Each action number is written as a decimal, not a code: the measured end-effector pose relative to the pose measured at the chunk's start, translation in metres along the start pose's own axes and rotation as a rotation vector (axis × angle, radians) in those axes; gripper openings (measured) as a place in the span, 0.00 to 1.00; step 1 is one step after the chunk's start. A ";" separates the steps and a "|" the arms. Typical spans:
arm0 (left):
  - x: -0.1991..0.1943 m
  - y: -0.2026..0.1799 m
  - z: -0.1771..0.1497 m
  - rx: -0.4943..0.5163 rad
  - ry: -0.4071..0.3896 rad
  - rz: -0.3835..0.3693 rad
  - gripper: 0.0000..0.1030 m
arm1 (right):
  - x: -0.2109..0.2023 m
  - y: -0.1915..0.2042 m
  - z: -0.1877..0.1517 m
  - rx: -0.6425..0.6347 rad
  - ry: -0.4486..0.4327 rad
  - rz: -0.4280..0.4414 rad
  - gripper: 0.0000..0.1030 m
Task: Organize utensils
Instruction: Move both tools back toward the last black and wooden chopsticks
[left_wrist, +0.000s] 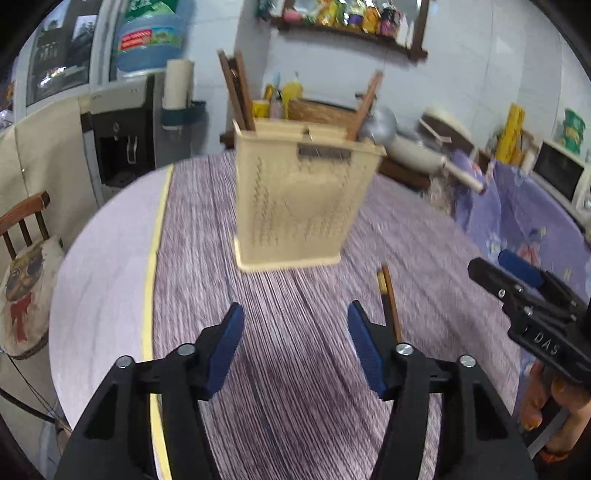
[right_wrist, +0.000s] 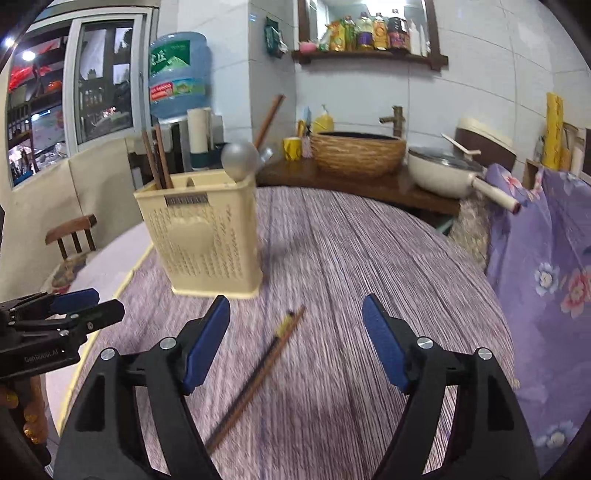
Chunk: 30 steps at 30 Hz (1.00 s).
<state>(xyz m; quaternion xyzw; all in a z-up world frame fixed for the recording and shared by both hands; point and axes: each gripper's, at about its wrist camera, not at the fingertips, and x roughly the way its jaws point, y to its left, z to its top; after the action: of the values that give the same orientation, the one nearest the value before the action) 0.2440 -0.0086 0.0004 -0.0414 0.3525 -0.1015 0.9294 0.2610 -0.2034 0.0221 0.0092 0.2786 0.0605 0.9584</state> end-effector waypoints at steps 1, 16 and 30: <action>0.004 -0.004 -0.005 0.011 0.022 -0.011 0.49 | 0.000 -0.004 -0.006 0.010 0.015 -0.005 0.73; 0.036 -0.064 -0.050 0.199 0.183 -0.087 0.38 | -0.009 -0.064 -0.062 0.176 0.131 -0.046 0.82; 0.047 -0.071 -0.056 0.194 0.230 -0.074 0.34 | -0.009 -0.067 -0.069 0.190 0.144 -0.014 0.83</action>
<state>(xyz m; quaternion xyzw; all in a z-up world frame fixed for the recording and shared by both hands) 0.2296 -0.0884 -0.0608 0.0474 0.4433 -0.1733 0.8782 0.2242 -0.2719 -0.0346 0.0936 0.3514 0.0279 0.9311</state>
